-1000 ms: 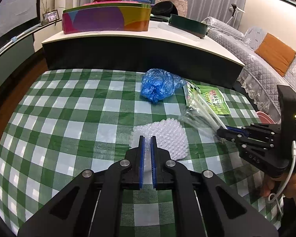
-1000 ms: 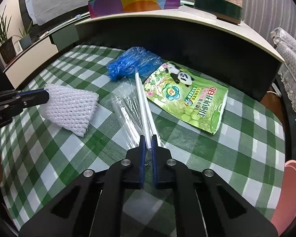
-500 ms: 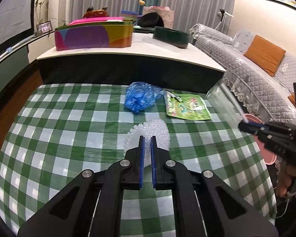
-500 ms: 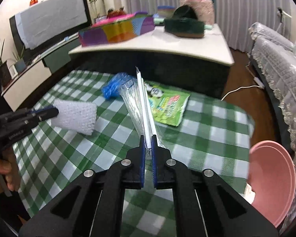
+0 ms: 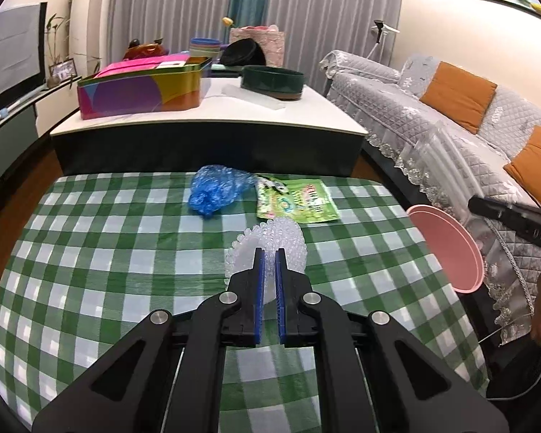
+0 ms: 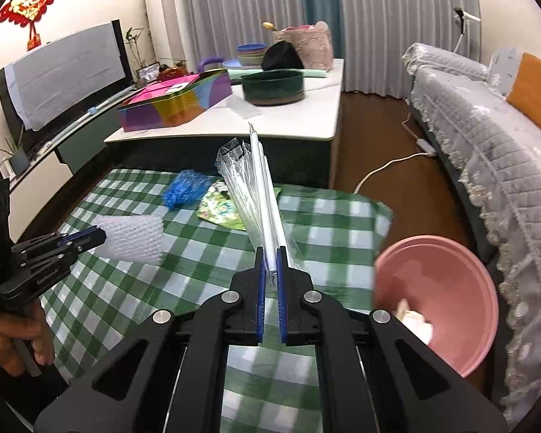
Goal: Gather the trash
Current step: 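Carry the white foam net and clear straws over the pink bin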
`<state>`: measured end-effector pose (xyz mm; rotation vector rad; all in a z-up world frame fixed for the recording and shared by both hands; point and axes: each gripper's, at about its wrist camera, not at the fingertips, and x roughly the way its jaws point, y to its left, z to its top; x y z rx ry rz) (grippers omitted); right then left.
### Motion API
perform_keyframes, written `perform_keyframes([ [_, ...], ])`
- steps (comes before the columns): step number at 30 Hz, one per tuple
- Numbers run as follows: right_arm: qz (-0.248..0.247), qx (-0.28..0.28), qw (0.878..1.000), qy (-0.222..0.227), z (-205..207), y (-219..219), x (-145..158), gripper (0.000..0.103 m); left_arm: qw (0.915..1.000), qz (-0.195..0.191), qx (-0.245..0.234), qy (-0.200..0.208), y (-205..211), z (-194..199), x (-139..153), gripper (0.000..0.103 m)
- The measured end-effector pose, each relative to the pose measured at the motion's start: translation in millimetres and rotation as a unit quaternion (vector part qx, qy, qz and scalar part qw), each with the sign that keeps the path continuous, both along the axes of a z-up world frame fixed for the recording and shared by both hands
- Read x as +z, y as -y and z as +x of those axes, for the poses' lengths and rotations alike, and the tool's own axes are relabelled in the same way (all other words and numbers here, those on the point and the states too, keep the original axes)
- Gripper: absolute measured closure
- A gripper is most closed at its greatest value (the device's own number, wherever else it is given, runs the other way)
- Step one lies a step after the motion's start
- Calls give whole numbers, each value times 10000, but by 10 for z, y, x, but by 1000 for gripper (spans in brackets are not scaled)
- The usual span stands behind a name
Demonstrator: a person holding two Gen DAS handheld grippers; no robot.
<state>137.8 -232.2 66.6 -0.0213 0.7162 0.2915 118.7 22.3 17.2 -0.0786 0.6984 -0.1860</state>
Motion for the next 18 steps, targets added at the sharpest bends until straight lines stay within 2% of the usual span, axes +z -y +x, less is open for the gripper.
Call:
perform_keyframes([
  [4, -196, -124, 9995, 236, -85, 252, 233, 97, 9998, 5, -156, 119, 134, -66, 64, 97],
  [7, -148, -340, 9987, 349, -147, 496, 286, 97, 9995, 13, -250, 218, 232, -96, 101, 97],
  [12, 154, -725, 9969, 264, -206, 806, 105, 97, 9989, 22, -367, 278, 388, -96, 115, 97],
  [18, 163, -1086, 9935, 293, -219, 1103, 12, 97, 9985, 35, -504, 215, 583, -49, 63, 97],
])
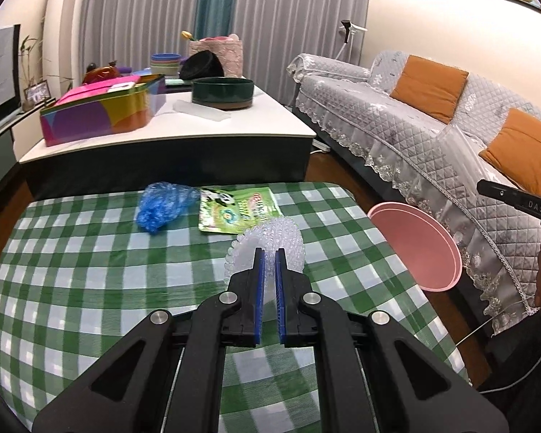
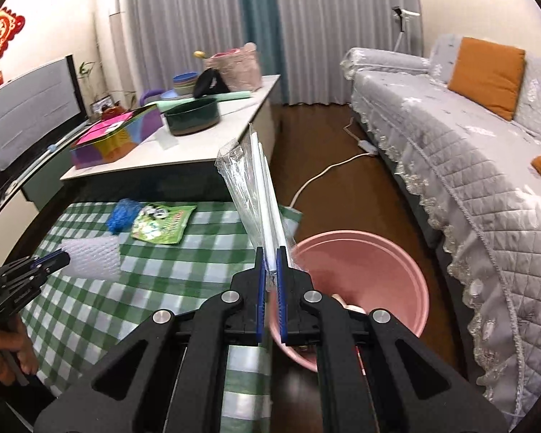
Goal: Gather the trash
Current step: 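Carry the white foam net and clear straws over the pink bin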
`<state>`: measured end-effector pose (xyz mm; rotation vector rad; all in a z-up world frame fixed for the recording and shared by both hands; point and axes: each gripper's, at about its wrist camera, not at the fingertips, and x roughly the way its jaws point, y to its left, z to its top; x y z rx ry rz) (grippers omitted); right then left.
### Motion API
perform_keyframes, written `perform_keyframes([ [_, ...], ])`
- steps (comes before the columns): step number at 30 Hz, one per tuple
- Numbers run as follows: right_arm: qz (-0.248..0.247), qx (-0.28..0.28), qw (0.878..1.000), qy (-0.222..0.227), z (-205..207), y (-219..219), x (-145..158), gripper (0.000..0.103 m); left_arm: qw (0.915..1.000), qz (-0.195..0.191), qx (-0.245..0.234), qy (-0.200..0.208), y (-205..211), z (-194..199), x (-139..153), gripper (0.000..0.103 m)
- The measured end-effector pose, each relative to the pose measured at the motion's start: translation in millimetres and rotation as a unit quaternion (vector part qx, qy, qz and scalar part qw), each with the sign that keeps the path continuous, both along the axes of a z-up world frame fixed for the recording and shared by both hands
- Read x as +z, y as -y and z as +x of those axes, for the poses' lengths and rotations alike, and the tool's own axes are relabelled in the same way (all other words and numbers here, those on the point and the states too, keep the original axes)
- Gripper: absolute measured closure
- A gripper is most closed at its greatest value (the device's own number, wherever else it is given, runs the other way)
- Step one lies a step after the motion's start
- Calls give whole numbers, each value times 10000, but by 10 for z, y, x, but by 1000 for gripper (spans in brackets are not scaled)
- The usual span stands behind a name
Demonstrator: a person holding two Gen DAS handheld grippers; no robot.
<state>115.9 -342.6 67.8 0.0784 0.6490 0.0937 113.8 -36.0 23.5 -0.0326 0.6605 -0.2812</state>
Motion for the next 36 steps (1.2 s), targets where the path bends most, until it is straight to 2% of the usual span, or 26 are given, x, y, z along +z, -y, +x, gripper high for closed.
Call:
perform_keyframes([
  [14, 171, -684, 9975, 80, 35, 456, 14, 97, 9993, -15, -357, -54, 463, 164, -10, 97],
  [36, -53, -1154, 9932, -144, 127, 720, -147, 97, 9956, -137, -923, 40, 1220, 551, 27, 97],
])
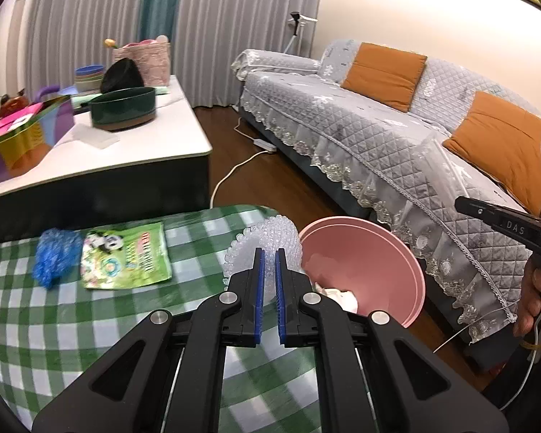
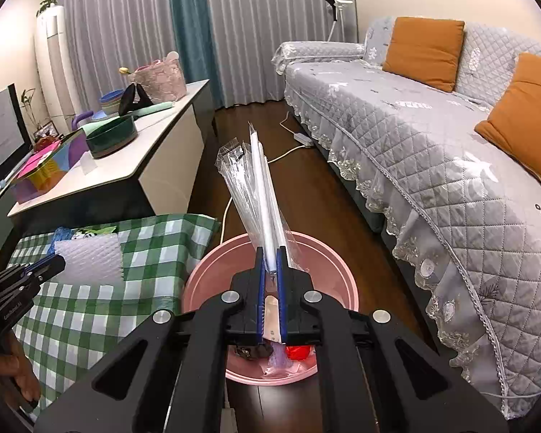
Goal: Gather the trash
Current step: 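Carry the white foam net and clear straws over the pink bin, then open both grippers to drop the foam net and straws into the bin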
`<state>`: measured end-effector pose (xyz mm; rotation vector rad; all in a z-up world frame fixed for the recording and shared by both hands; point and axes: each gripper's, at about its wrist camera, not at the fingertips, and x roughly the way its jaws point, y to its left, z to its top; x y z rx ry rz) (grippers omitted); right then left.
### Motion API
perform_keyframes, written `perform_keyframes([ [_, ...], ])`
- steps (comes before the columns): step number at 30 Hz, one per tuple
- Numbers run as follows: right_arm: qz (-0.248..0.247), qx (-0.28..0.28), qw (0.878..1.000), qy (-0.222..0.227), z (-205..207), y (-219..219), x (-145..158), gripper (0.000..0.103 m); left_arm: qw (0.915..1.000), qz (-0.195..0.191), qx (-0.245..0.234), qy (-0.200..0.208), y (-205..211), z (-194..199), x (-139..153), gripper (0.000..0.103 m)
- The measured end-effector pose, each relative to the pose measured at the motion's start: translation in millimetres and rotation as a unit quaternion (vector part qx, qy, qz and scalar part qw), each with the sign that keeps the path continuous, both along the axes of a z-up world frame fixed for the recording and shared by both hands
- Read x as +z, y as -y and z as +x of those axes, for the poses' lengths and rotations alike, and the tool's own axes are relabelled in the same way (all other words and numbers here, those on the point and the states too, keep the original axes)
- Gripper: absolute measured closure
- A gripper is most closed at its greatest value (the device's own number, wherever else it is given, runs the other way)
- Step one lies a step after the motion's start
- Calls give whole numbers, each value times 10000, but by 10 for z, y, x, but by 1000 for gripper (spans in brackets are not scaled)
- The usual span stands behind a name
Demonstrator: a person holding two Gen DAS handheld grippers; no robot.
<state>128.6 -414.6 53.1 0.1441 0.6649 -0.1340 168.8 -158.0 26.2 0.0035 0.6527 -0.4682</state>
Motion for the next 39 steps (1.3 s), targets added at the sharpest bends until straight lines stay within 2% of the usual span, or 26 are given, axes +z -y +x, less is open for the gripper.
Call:
perform_keyframes([
  [12, -32, -134, 9999, -24, 116, 94, -79, 97, 9994, 23, -334, 5, 476, 141, -54, 97],
  [19, -326, -196, 9993, 11, 162, 50, -77, 97, 9987, 91, -500, 24, 702, 217, -89, 97],
  [37, -367, -262, 9990, -48, 242, 97, -125, 97, 9969, 243, -742, -88, 1038, 357, -175, 97],
  [39, -361, -280, 9989, -63, 247, 99, -134, 93, 9962, 217, -830, -141, 1060, 374, -177, 97],
])
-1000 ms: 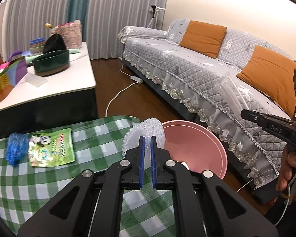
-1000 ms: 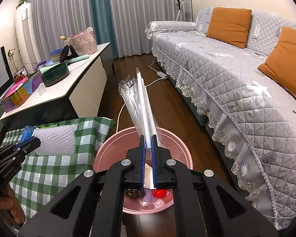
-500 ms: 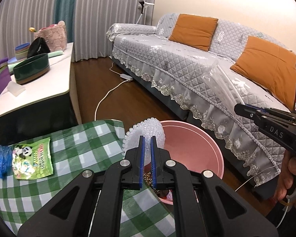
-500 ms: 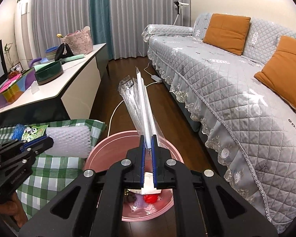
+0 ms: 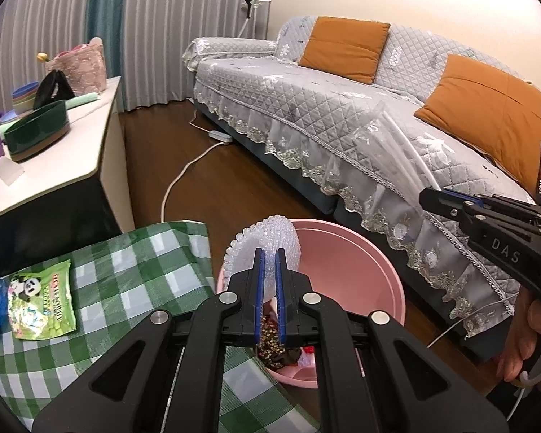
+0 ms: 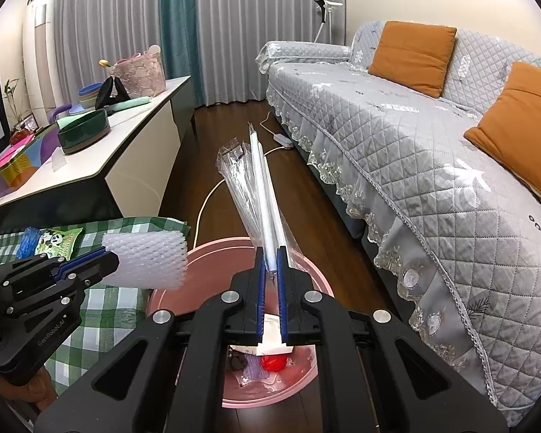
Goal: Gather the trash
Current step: 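Open both grippers to drop the foam net and straws into the bin, then move both open grippers back over the table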
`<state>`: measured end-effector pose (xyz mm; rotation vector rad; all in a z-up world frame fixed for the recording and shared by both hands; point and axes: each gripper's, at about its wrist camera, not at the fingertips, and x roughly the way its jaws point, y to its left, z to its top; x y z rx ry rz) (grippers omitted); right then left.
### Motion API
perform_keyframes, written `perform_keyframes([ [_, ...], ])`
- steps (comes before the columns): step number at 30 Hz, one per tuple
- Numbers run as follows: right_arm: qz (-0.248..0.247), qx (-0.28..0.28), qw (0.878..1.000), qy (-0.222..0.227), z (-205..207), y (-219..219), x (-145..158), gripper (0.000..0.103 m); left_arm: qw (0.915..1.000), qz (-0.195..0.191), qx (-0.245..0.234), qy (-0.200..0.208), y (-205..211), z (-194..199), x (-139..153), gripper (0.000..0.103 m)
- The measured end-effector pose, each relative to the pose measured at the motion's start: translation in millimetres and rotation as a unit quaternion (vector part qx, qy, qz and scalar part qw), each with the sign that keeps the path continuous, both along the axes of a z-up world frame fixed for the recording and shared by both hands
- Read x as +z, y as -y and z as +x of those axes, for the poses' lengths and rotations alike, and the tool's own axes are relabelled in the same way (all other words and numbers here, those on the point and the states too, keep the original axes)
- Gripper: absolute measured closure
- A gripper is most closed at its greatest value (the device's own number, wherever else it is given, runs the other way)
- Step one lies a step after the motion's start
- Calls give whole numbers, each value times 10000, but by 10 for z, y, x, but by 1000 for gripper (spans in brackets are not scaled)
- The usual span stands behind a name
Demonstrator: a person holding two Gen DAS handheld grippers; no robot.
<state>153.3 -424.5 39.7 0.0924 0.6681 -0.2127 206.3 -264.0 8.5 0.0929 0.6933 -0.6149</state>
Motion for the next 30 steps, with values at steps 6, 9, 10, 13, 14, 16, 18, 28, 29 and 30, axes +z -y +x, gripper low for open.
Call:
perform_keyframes([
  [6, 28, -107, 9999, 22, 7, 21, -9, 72, 9999, 59, -125, -74, 8, -25, -24, 69],
  [9, -10, -160, 9999, 59, 3, 11, 1, 55, 9999, 77, -80, -85, -41, -60, -23, 69],
  [10, -18, -166, 9998, 61, 4, 7, 3, 54, 9999, 84, -60, -88, -74, -71, -20, 69],
  [13, -19, -187, 9998, 76, 10, -5, 11, 49, 9999, 95, -1, -77, -170, -119, 0, 69],
  [14, -19, -185, 9998, 79, 13, -12, 16, 49, 9999, 102, 19, -71, -206, -143, 9, 69],
  [16, -16, -167, 9998, 88, 21, -40, 24, 48, 9999, 118, 61, -41, -298, -192, 30, 69],
  [18, -37, -134, 9999, 102, 27, -82, 36, 48, 9999, 121, 114, -12, -392, -233, 54, 69],
  [28, -224, 159, 9994, 211, 15, -432, 126, 43, 9985, 182, 472, 191, -1173, -452, 192, 69],
  [29, -257, 169, 9993, 235, 7, -468, 136, 40, 9984, 200, 489, 209, -1240, -472, 204, 69],
  [30, -292, 172, 9991, 270, -4, -506, 147, 35, 9981, 231, 514, 229, -1325, -491, 214, 69],
])
